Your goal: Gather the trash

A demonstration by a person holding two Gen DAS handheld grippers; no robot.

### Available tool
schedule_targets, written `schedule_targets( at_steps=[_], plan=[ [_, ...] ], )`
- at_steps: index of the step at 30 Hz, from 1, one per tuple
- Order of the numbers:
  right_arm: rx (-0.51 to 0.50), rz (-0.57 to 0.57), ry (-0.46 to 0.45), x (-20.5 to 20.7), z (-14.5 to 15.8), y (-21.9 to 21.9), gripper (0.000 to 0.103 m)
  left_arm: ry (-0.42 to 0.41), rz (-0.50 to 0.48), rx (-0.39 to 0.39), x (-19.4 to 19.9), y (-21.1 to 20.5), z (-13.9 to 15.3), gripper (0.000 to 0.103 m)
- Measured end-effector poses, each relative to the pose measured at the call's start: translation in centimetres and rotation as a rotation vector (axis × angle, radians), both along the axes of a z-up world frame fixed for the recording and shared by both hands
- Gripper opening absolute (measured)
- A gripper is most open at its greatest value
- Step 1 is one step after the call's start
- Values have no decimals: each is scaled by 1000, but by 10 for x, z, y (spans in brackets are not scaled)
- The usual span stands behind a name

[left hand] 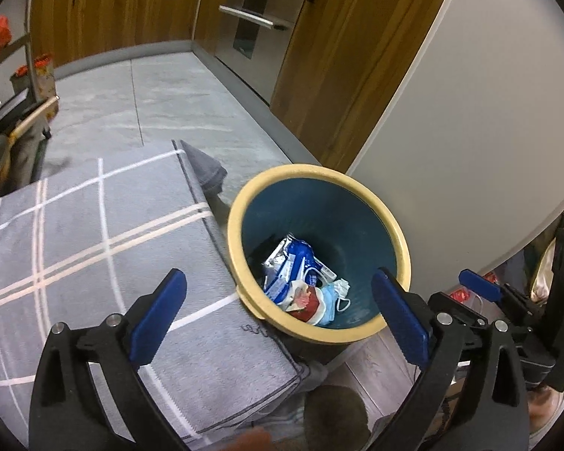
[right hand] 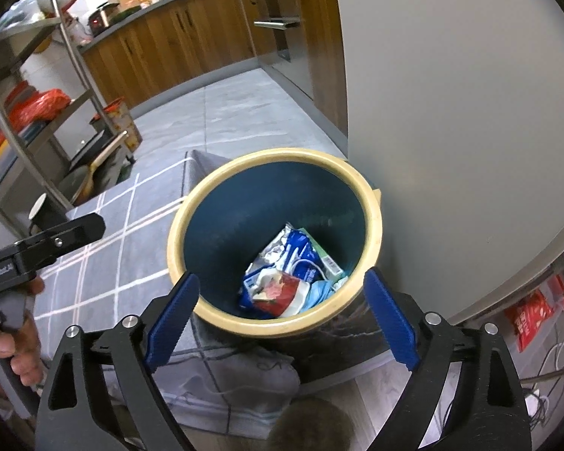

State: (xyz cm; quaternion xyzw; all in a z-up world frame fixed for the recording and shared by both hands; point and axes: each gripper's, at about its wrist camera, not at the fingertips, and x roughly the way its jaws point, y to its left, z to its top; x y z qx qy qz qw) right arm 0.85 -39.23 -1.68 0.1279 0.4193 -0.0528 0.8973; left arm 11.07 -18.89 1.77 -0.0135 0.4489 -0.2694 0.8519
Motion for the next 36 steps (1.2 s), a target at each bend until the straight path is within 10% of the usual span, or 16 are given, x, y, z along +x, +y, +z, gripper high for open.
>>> schedule_targets(
  at_steps=[36],
  plan=[
    [-100,12,-129,-51,32,11,97,-144,20,26,-63,14,24,97]
  ],
)
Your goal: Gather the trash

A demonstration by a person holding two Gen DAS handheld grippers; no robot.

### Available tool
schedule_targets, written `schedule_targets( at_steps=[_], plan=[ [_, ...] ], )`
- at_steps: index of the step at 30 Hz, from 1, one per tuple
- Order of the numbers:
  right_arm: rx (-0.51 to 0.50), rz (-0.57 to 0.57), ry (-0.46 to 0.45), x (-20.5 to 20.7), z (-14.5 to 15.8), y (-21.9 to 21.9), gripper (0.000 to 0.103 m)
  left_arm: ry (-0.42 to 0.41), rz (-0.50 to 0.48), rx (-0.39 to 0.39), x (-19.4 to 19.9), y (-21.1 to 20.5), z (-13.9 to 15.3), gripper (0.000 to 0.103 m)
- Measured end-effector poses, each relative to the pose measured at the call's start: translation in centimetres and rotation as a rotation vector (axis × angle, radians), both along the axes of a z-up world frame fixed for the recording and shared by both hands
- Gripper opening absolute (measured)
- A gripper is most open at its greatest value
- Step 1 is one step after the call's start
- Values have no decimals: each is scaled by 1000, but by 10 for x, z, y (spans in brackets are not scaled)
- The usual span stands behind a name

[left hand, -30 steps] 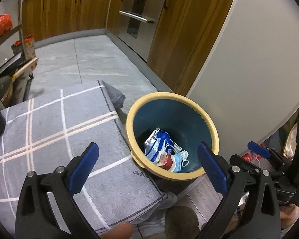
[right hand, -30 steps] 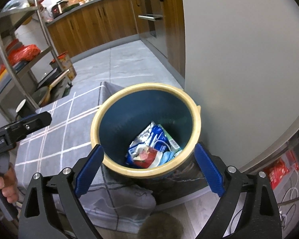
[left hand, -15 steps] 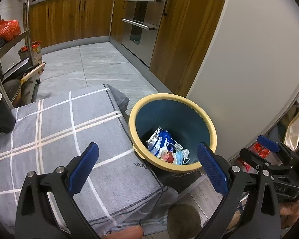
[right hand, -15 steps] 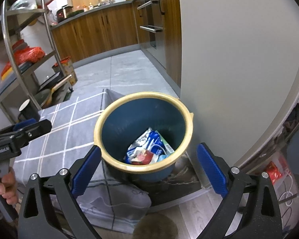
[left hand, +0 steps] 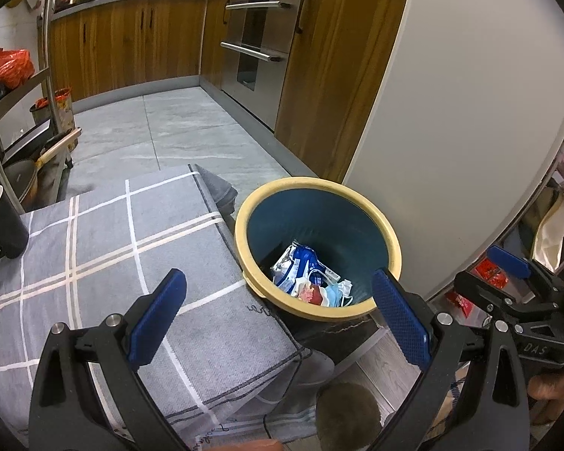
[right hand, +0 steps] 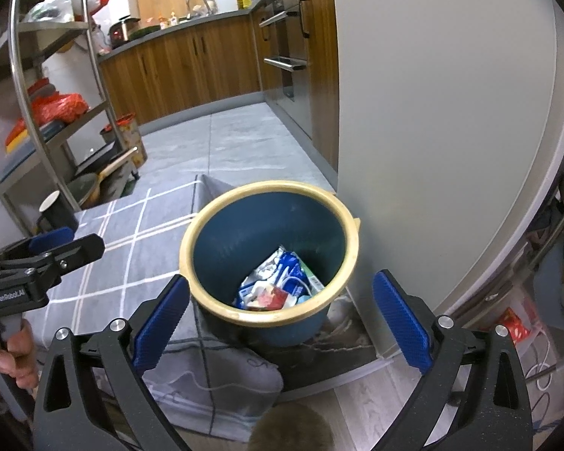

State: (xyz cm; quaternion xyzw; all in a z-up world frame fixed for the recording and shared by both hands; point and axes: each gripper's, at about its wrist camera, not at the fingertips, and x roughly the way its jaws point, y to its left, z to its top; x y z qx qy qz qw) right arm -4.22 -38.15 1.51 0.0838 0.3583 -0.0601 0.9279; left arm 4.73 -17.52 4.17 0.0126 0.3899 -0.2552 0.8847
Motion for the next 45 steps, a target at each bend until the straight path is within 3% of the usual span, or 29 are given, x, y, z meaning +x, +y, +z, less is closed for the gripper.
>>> schedule_targets(
  at_steps=[45],
  plan=[
    [4,8,-1,1,1,1,98,-4,1,7,-2,-2,1,97]
  ],
)
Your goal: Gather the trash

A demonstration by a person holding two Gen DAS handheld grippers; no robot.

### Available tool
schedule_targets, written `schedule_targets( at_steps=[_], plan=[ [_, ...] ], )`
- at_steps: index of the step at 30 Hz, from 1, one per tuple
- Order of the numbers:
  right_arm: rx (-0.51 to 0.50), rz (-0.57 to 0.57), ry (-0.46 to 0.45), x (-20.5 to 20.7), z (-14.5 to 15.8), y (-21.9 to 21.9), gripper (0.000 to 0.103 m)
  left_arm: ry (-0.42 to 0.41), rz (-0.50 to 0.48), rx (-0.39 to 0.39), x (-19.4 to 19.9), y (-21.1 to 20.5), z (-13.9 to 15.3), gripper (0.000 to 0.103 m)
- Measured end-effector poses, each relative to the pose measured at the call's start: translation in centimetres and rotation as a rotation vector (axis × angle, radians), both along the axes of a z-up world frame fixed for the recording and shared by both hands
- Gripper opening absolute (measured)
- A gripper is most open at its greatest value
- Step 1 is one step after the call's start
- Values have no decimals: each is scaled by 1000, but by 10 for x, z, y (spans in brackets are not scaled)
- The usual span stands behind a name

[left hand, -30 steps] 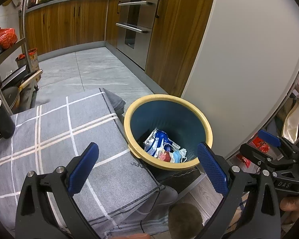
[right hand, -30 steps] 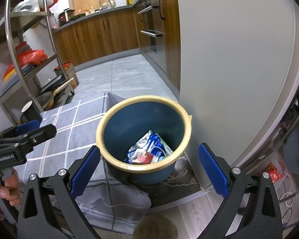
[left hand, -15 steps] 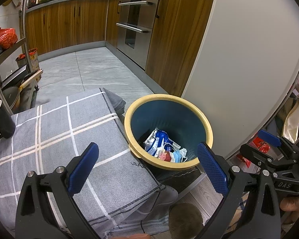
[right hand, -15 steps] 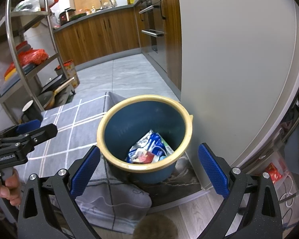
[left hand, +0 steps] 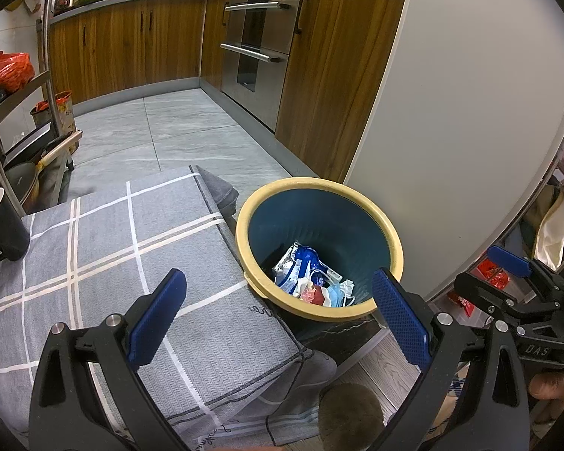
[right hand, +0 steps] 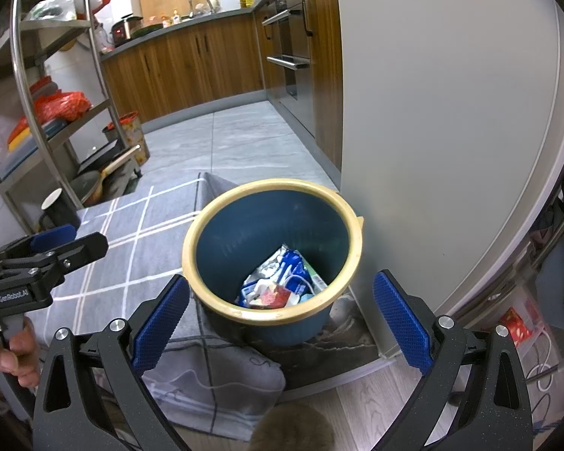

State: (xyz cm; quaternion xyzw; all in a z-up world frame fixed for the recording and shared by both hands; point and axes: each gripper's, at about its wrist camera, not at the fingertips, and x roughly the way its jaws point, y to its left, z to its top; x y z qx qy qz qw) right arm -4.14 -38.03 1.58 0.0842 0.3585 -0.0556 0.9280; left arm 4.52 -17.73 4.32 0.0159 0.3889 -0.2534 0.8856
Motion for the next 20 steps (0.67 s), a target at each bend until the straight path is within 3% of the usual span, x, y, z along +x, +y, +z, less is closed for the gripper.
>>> schedule_targets(
  at_steps=[20],
  plan=[
    [-1,2,2,-1,-1,-1,98,3,6,3,0,-1,-1,97]
  ],
)
